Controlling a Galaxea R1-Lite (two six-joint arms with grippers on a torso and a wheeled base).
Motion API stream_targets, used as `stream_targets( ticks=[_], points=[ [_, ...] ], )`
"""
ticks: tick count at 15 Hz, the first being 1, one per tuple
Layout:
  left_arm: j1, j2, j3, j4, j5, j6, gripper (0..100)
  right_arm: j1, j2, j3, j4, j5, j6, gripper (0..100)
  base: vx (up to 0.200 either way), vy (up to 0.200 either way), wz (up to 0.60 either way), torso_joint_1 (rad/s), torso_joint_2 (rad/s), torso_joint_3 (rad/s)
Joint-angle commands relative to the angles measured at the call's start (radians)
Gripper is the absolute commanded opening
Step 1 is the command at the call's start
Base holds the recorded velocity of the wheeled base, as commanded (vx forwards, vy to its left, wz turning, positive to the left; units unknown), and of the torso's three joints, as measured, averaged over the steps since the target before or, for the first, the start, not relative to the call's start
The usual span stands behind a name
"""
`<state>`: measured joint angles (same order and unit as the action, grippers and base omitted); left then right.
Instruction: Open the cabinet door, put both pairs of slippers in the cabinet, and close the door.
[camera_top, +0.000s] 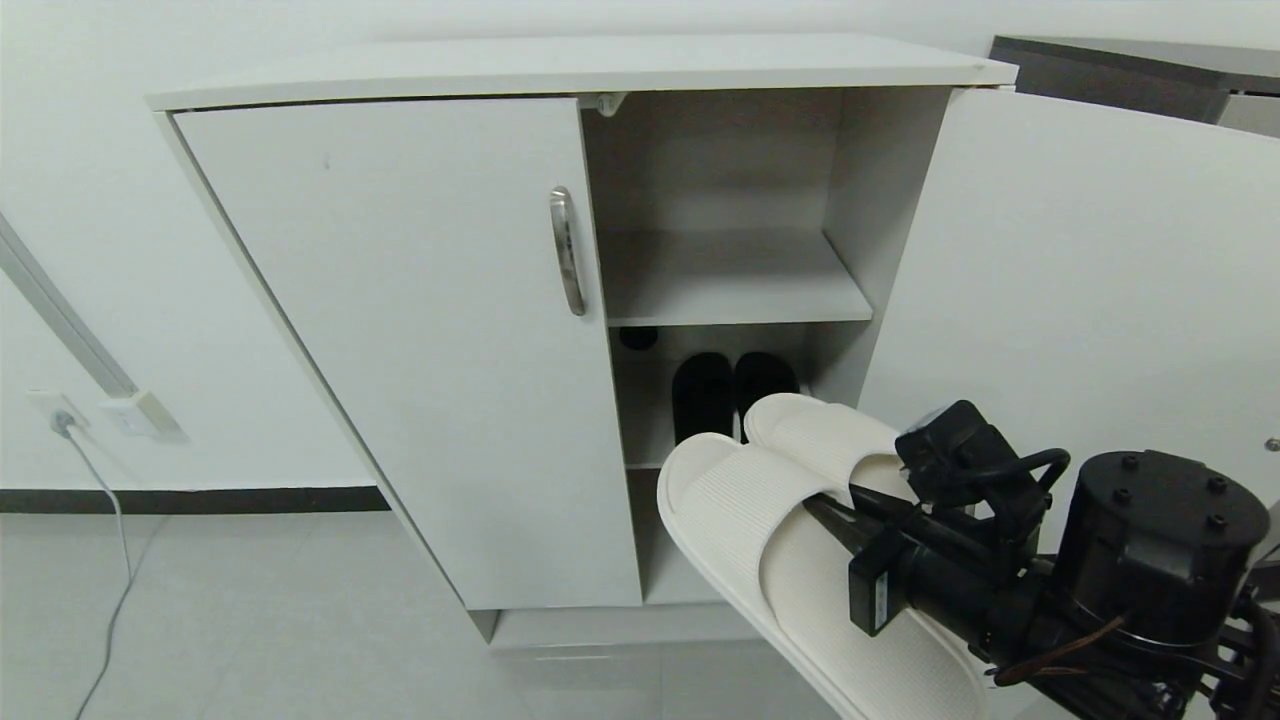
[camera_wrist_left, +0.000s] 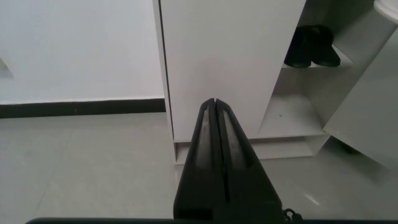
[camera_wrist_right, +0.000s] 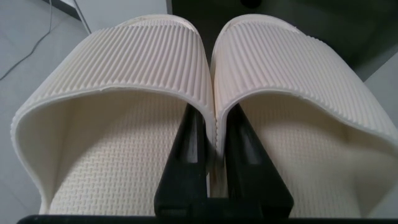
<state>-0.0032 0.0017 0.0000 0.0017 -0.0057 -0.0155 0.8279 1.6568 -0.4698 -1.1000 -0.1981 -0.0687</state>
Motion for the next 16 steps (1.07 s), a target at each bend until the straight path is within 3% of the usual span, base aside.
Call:
stream_targets(
  ticks=[1, 16],
  points=[
    [0.000, 0.000, 0.000, 0.000, 0.000, 0.000, 0, 0.000, 0.001, 0.000, 0.000, 0.000, 0.000, 0, 0.000, 0.000, 0.00, 0.002, 0.05, 0.041],
    [0.000, 0.000, 0.000, 0.000, 0.000, 0.000, 0, 0.037, 0.032, 0.025, -0.031, 0.003, -0.006, 0, 0.000, 0.000, 0.00, 0.000, 0.00, 0.000]
  ],
)
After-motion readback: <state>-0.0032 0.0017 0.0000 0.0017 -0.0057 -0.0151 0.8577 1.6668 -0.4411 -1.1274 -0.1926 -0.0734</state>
